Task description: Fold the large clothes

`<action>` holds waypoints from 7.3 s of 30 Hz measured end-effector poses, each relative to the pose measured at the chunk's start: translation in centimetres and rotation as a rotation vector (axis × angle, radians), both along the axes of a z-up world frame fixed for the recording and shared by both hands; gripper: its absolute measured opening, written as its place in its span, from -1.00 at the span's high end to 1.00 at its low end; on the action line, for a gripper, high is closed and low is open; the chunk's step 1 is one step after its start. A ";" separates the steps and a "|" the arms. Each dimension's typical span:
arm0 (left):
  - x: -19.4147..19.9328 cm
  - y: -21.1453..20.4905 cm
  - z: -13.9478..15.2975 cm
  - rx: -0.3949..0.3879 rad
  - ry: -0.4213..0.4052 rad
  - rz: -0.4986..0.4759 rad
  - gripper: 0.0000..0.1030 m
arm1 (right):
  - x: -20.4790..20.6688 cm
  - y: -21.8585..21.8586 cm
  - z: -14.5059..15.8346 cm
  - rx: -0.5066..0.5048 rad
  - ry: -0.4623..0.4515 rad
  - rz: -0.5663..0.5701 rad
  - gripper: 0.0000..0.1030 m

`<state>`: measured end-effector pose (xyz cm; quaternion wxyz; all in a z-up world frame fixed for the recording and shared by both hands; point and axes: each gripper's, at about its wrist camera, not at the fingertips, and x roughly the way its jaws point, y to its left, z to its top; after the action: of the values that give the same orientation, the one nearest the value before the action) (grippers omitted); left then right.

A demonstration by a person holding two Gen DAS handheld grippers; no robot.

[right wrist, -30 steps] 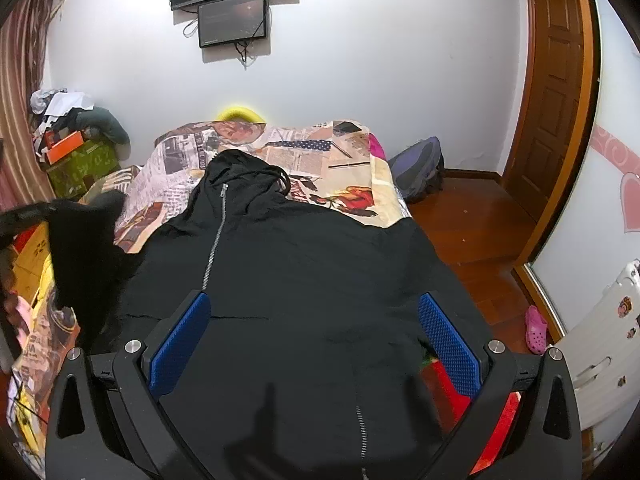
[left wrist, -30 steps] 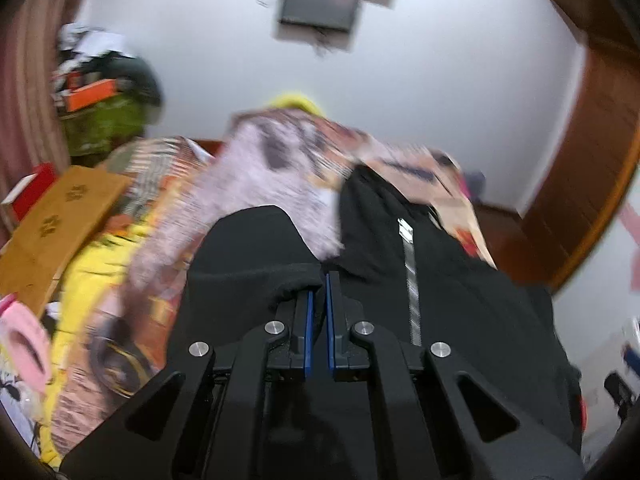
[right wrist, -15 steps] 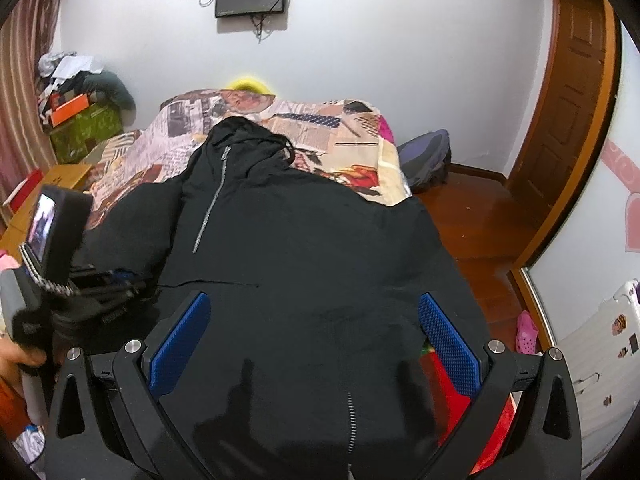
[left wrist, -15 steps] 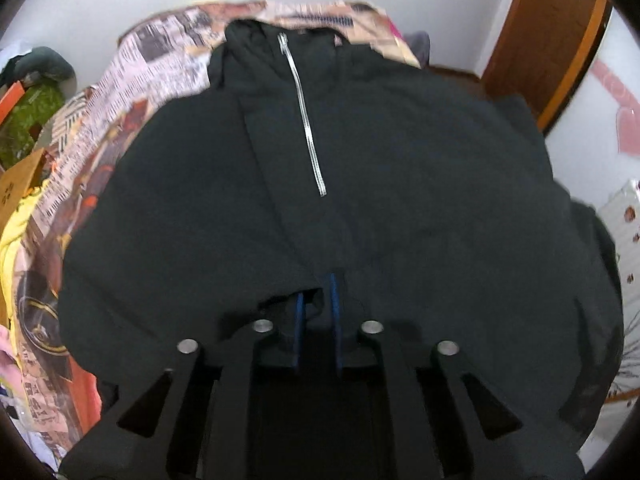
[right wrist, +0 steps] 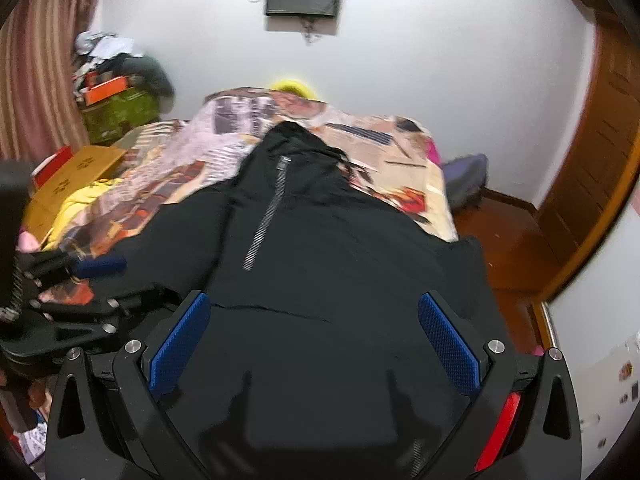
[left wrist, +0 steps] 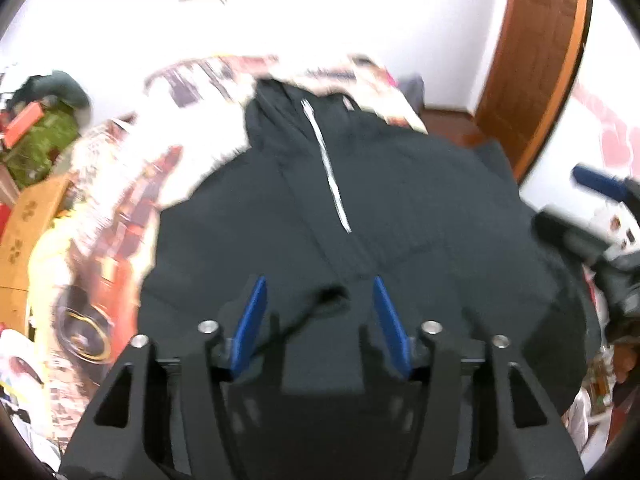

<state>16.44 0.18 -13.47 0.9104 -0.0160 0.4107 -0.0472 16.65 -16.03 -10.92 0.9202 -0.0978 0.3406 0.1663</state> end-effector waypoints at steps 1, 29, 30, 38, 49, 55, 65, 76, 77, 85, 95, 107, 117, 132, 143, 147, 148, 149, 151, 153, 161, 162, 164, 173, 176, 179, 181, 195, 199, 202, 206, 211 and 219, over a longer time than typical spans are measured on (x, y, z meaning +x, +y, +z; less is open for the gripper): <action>-0.2 0.8 0.8 0.000 -0.026 0.021 -0.20 | 0.0 0.5 0.1 0.001 0.000 0.015 -1.00; -6.0 19.4 -3.2 0.050 0.060 0.430 -0.25 | 0.5 24.0 -10.5 -0.338 0.282 0.615 -0.80; -6.0 19.5 -3.4 0.051 0.064 0.431 -0.25 | 0.5 24.5 -11.4 -0.358 0.298 0.619 -0.80; -5.9 19.0 -3.3 0.077 0.056 0.419 -0.25 | 0.9 25.2 -13.0 -0.447 0.251 0.588 0.05; -5.4 18.0 -2.5 0.075 0.042 0.414 -0.25 | 2.8 19.6 -5.0 -0.090 0.209 0.490 0.58; -4.6 16.4 -2.4 0.076 0.043 0.382 -0.25 | 5.2 13.9 1.3 0.057 0.079 0.338 0.59; -2.6 12.5 -2.2 0.101 0.041 0.286 -0.25 | 6.5 2.1 3.8 0.199 0.025 0.087 0.63; -1.1 8.8 -3.2 0.111 0.078 0.201 -0.25 | 7.4 -4.9 -6.1 0.194 0.291 -0.134 0.68; -1.0 8.5 -3.4 0.112 0.082 0.196 -0.25 | 7.4 -5.3 -6.6 0.203 0.311 -0.143 0.68; 0.6 5.5 -3.9 0.106 0.107 0.132 -0.25 | 6.0 -8.1 -5.4 0.178 0.256 -0.146 0.65; 3.7 1.0 -1.2 0.091 0.041 0.060 -0.25 | 4.0 -15.1 -1.1 0.284 0.150 -0.258 -0.02; 6.3 -3.9 -0.8 0.066 0.024 -0.008 -0.25 | 3.0 -26.5 -5.2 0.468 0.254 -0.576 -0.25; 7.1 -5.3 -2.8 0.050 0.080 -0.020 -0.25 | 5.3 -30.3 -14.1 0.740 0.520 -0.689 -0.25; 6.8 -4.2 -3.2 0.039 0.085 0.001 -0.25 | 9.6 -30.6 -14.1 0.598 0.479 -0.793 0.46; 6.0 -3.2 -2.1 0.026 0.043 0.002 -0.25 | 8.5 -24.1 2.2 0.534 0.092 -0.477 0.77; 5.6 -2.7 -1.8 0.021 0.039 0.007 -0.25 | 7.6 -18.8 6.0 0.522 0.030 -0.300 0.77; 5.5 -2.6 -1.8 0.023 0.039 0.007 -0.25 | 7.5 -17.7 6.2 0.525 0.032 -0.268 0.77; 5.4 -2.4 -1.8 0.026 0.039 0.008 -0.25 | 7.4 -16.3 6.3 0.530 0.039 -0.226 0.77; 5.0 -2.1 -1.8 0.028 0.040 0.011 -0.25 | 7.5 -13.8 5.6 0.527 0.064 -0.164 0.77; 4.6 -1.7 -1.7 0.026 0.042 0.013 -0.25 | 7.7 -11.2 4.1 0.512 0.104 -0.109 0.77; 3.5 -0.2 -1.8 0.031 0.045 0.032 -0.25 | 7.5 -1.7 -3.8 0.324 0.325 0.056 0.76; 3.4 0.0 -1.8 0.027 0.047 0.038 -0.25 | 7.4 -0.9 -4.8 0.299 0.349 0.066 0.75; 3.3 0.3 -1.9 0.018 0.050 0.045 -0.25 | 7.4 0.1 -5.5 0.267 0.383 0.071 0.70; 3.2 0.1 -2.6 0.007 0.070 0.042 -0.25 | 6.4 -1.6 -4.8 0.206 0.490 0.109 0.45; 3.4 -0.3 -2.7 0.005 0.075 0.036 -0.25 | 5.4 -3.2 -3.5 0.239 0.458 0.089 0.18; 3.5 -0.6 -2.8 0.007 0.076 0.029 -0.25 | 4.3 -5.1 -1.7 0.241 0.365 0.042 0.02; 3.6 -0.8 -2.8 0.008 0.076 0.026 -0.25 | 4.0 -6.5 -0.5 0.253 0.307 0.001 -0.02; 3.9 -1.3 -3.0 0.003 0.083 0.021 -0.25 | 8.6 -15.9 -4.6 0.564 0.376 -0.399 -0.08; 4.0 -0.9 -3.2 -0.007 0.090 0.032 -0.25 | 10.0 -16.6 -8.7 0.702 0.533 -0.423 -0.08; 4.1 -0.6 -3.3 -0.018 0.095 0.037 -0.25 | 10.7 -16.9 -10.2 0.758 0.583 -0.434 -0.08; 4.1 -0.3 -3.3 -0.024 0.095 0.045 -0.25 | 11.3 -16.8 -10.0 0.756 0.549 -0.459 0.04; 3.8 0.4 -3.1 -0.025 0.083 0.052 -0.25 | 10.7 -16.3 -7.1 0.663 0.428 -0.450 0.66; 3.0 2.4 -2.1 -0.041 0.047 0.088 -0.25 | 10.4 -10.9 0.6 0.555 0.230 -0.247 0.77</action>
<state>19.40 2.53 -15.59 0.9012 -0.0540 0.4297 -0.0149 27.07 -26.91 -10.36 0.8805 0.2184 0.3933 0.1496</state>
